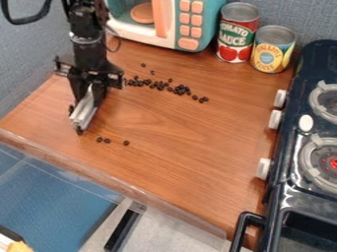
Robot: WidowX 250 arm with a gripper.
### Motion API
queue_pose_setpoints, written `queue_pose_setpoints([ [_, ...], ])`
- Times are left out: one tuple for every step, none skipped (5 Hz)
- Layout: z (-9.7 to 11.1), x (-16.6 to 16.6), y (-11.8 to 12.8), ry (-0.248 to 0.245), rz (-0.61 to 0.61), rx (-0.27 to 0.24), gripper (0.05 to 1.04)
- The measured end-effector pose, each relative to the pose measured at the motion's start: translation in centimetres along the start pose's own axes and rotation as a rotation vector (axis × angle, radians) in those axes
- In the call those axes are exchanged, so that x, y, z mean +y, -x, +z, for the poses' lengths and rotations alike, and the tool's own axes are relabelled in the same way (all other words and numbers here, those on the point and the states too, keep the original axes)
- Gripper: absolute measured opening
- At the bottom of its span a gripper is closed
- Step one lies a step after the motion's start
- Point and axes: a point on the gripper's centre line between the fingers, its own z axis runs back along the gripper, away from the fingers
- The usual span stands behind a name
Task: Sweep into pile
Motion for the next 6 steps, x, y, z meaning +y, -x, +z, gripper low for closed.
queue_pose_setpoints([
  [2.6, -3.0, -0.4, 0.035, -0.04, -0.049, 0.354],
  [3.9, -7.1, -0.2, 0.044, -0.094, -0.055, 0.354],
  [4.3, -11.3, -0.4, 0.012, -0.124, -0.039, 0.354],
  [4.0, -15.1, -0.1, -0.029, -0.195, -0.034, 0.354],
  [3.4, -17.8, -0.2, -0.051, -0.222, -0.036, 0.354],
  [2.4, -18.3, -0.9, -0.07, -0.21, -0.015, 0.354],
])
